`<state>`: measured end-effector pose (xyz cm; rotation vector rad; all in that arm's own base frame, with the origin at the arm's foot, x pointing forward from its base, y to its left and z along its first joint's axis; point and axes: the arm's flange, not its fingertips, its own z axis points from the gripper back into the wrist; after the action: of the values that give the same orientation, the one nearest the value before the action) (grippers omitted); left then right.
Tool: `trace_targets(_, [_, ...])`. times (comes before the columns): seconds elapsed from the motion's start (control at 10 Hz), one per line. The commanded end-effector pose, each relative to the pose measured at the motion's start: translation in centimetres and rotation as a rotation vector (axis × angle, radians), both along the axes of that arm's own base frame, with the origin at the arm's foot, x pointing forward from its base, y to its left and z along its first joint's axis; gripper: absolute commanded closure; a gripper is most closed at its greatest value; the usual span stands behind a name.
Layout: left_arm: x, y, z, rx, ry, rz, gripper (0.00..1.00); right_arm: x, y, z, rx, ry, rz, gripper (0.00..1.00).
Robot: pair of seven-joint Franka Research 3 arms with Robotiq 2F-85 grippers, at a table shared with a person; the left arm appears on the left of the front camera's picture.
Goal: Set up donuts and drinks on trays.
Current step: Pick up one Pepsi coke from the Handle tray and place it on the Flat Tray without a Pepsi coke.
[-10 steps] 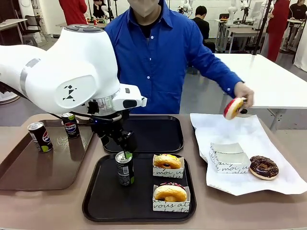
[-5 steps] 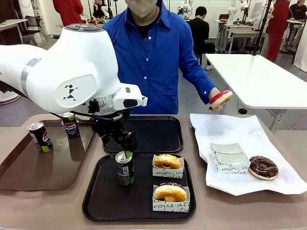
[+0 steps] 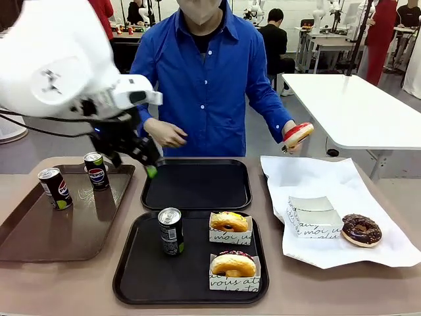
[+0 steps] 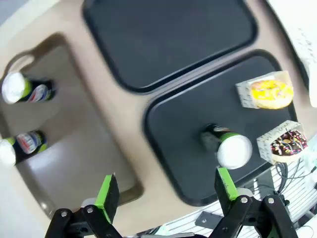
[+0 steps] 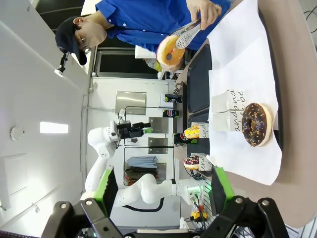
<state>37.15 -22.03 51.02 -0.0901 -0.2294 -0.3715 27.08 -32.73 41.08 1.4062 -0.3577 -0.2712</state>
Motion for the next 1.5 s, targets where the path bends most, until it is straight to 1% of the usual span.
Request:
trace_targets(0.0, [-0.1, 5.2, 0.0, 0.001, 0.052, 0.063, 0.0, 0.0, 0.1, 0.1, 0.012, -0.005, -0.005, 0.0])
trace_targets(0.1, [-0.2, 8.7, -0.1, 0.013, 0.057, 0.101, 0.0, 0.0, 0.1, 0.1, 0.012, -0.005, -0.005, 0.0])
trace_targets(0.2, [0.2, 11.7, -0.3, 0.027, 0.06, 0.097, 0.0, 0.0, 0.1, 0.1, 0.012, -0.005, -0.005, 0.0])
trace_targets(0.3, [1.1, 14.8, -0.8, 0.047, 0.075, 0.111, 0.0, 0.0, 0.1, 0.1, 0.012, -0.005, -0.005, 0.0])
trace_targets(0.4, [1.7, 17.7, -1.8, 0.035, 0.091, 0.159, 0.0, 0.0, 0.1, 0.1, 0.012, -0.005, -0.005, 0.0])
trace_targets(0.5, [2.4, 20.4, -3.2, 0.01, 0.073, 0.195, 0.0, 0.0, 0.1, 0.1, 0.012, -0.005, -0.005, 0.0])
trace_targets(0.6, [2.7, 22.1, -4.0, -0.025, 0.046, 0.255, 0.0, 0.0, 0.1, 0.1, 0.012, -0.005, -0.005, 0.0])
trace_targets(0.7, [2.7, 22.9, -4.5, -0.045, 0.029, 0.279, 0.0, 0.0, 0.1, 0.1, 0.012, -0.005, -0.005, 0.0])
trace_targets(0.8, [2.4, 22.1, -4.2, -0.016, 0.083, 0.273, 0.0, 0.0, 0.1, 0.1, 0.012, -0.005, -0.005, 0.0])
trace_targets(0.9, [2.4, 23.1, -3.6, -0.018, 0.068, 0.27, 0.0, 0.0, 0.1, 0.1, 0.012, -0.005, -0.005, 0.0])
trace_targets(1.4, [2.6, 23.2, -3.8, -0.017, 0.066, 0.275, 0.0, 0.0, 0.1, 0.1, 0.012, -0.005, -0.005, 0.0])
